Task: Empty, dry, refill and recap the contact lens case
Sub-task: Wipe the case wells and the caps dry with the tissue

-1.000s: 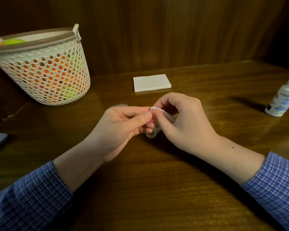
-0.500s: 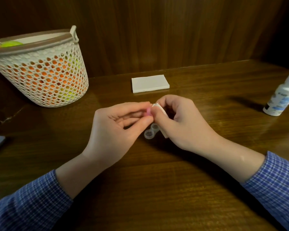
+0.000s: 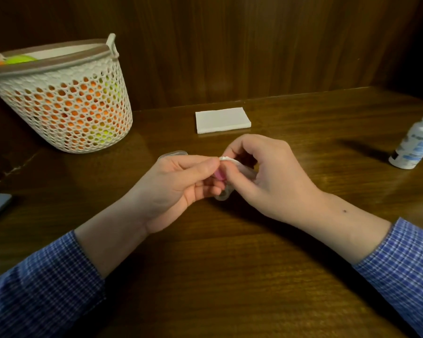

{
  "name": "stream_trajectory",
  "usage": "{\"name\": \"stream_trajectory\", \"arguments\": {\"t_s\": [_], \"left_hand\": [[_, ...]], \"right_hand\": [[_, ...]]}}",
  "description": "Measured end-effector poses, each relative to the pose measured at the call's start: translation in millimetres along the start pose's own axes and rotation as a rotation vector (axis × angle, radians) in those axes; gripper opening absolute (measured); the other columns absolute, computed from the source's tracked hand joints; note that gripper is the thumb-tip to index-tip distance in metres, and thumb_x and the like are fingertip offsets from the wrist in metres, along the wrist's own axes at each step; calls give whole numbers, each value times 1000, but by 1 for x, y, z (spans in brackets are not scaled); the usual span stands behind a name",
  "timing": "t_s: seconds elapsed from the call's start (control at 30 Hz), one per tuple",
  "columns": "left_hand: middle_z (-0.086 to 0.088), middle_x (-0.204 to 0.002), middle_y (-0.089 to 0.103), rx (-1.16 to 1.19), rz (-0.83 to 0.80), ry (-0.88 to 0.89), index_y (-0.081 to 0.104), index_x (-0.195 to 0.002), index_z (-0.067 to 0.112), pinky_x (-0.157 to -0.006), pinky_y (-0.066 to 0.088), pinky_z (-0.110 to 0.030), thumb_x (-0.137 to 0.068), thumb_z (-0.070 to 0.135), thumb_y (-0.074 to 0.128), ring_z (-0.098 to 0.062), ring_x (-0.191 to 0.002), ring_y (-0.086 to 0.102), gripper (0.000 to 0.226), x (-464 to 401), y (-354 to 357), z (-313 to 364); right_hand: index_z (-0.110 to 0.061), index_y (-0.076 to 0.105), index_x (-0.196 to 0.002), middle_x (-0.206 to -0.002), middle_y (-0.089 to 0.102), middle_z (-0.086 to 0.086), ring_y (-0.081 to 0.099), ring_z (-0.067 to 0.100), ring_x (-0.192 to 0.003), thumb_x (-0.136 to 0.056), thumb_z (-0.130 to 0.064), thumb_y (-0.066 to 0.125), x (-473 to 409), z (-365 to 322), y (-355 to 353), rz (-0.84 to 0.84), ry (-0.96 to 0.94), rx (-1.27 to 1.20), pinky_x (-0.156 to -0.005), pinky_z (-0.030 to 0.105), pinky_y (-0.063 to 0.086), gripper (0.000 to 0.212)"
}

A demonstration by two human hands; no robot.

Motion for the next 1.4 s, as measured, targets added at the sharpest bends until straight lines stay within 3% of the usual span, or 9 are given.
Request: {"name": "stream_trajectory", "arguments": {"t_s": [0.17,0.37,0.47,0.6,0.7,0.77,1.0,1.23,1.4], "left_hand": [[-6,-111,79,-304,219,341,79,-110,13,-88,61,-29,-79,15,73,-21,-107,74,31,11,-11,27],[2,-116,75,-748,309,684,74,-115,7,-85,61,-22,-83,9,77,-7,-108,73,33,33,7,55],[2,-114,78,-642,283,619,75,-115,13,-87,61,-25,-81,14,78,-11,-109,74,34,29,5,50],[-8,-115,78,-110,174,200,80,-108,18,-88,61,-32,-84,23,69,-21,-109,74,27,4,-9,16],[-9,-98,77,11,24,-52,81,-103,11,-73,61,-25,-88,36,64,-17,-88,75,34,-2,3,-9],[-7,-91,75,32,-40,-89,81,-105,11,-69,59,-22,-85,37,68,-13,-81,72,35,-1,7,-12],[-10,-102,78,-140,41,136,80,-110,13,-75,59,-22,-87,22,66,-17,-91,73,28,1,-6,9],[8,-90,81,-582,162,434,72,-115,22,-59,59,-18,-85,23,69,-12,-77,78,30,16,1,39],[15,-64,73,-797,307,627,71,-122,20,-50,53,-19,-87,26,73,-9,-51,68,36,33,6,53]], "right_hand": [[-35,61,-84,-76,64,-15,63,-3,-81,-95,-33,70,2,19,1,37,228,-96,-64,8,49,14],[-22,71,-80,-68,73,1,70,15,-66,-97,-38,66,4,29,9,-19,327,-265,-61,26,59,24],[-20,71,-83,-72,72,1,70,15,-70,-98,-35,67,3,30,7,-21,295,-283,-60,24,58,22],[-21,70,-86,-75,68,-5,65,13,-76,-95,-39,63,1,24,1,11,202,-185,-61,26,56,21],[-17,70,-88,-76,67,-7,63,13,-72,-98,-30,64,0,12,-1,-6,68,-105,-61,33,52,17],[-15,71,-91,-78,68,-7,63,12,-74,-98,-25,66,0,6,-2,-8,7,-76,-62,29,51,13],[-23,69,-90,-77,64,-18,64,3,-80,-96,-27,71,2,8,-6,78,85,-137,-61,11,50,7],[-27,68,-88,-74,64,-15,63,4,-80,-96,-32,70,4,11,-6,93,149,-109,-61,13,52,10],[-26,69,-79,-67,65,-9,63,6,-69,-93,-38,71,6,19,-6,144,241,-156,-56,12,47,19]]}}
Point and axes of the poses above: each hand's wrist, its own x-axis away from the middle knuckle, its own y-axis out of the palm, z = x × y, the point moved 10 cm from there along -x, towards the middle knuckle
